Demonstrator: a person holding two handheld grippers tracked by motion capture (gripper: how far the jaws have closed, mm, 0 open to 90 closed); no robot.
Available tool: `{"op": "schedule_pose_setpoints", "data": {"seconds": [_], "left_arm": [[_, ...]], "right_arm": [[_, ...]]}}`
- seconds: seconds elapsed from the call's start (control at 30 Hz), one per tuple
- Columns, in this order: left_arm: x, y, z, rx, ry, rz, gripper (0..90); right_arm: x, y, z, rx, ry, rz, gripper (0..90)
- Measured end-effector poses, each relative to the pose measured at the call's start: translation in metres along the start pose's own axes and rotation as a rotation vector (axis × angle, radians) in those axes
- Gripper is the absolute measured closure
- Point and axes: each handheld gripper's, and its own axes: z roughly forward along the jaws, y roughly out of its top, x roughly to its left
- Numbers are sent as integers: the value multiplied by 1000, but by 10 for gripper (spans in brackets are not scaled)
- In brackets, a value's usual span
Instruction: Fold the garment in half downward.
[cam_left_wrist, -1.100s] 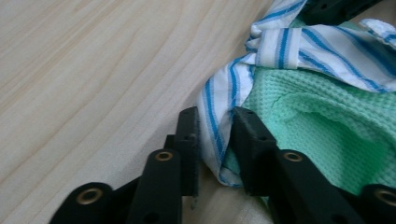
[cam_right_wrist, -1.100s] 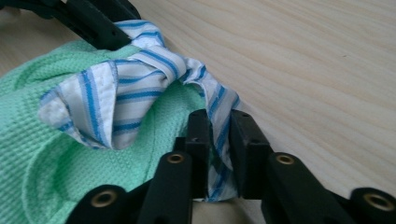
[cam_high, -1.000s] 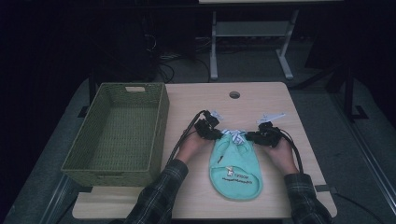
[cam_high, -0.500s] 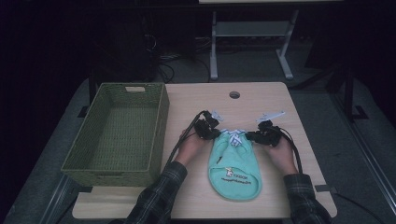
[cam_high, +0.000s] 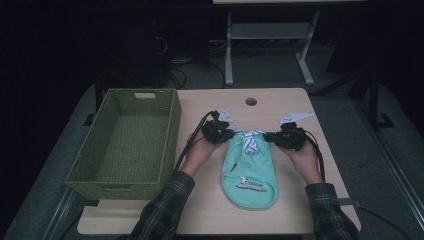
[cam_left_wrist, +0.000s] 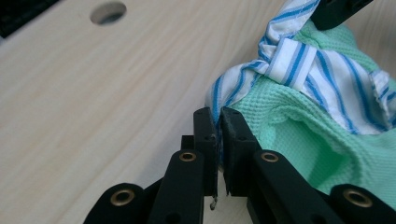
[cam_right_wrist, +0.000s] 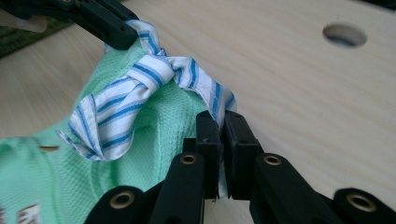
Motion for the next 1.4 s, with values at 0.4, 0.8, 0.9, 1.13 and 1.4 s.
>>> {"op": "schedule_pose_setpoints", "data": {"seconds": [0.4,0.8,0.9,1.13,1.4], "left_arm": [[-8,20,-37,-93,55,52,853],[-31,-5,-34,-65,61,123,850],[-36,-9,-32,-61,57,137,848],[-34,-4,-40,-105,81,138,847],[-38,-12,-51,-124,35,145,837]], "right_arm": [[14,27,-31,-57,-23,-76,853],[33,-2,-20,-64,-58,-125,852],[36,-9,-17,-48,-55,-128,851],[38,-6,-22,-80,-78,-136,850],[45,-5,-30,-101,-58,-153,844]]}}
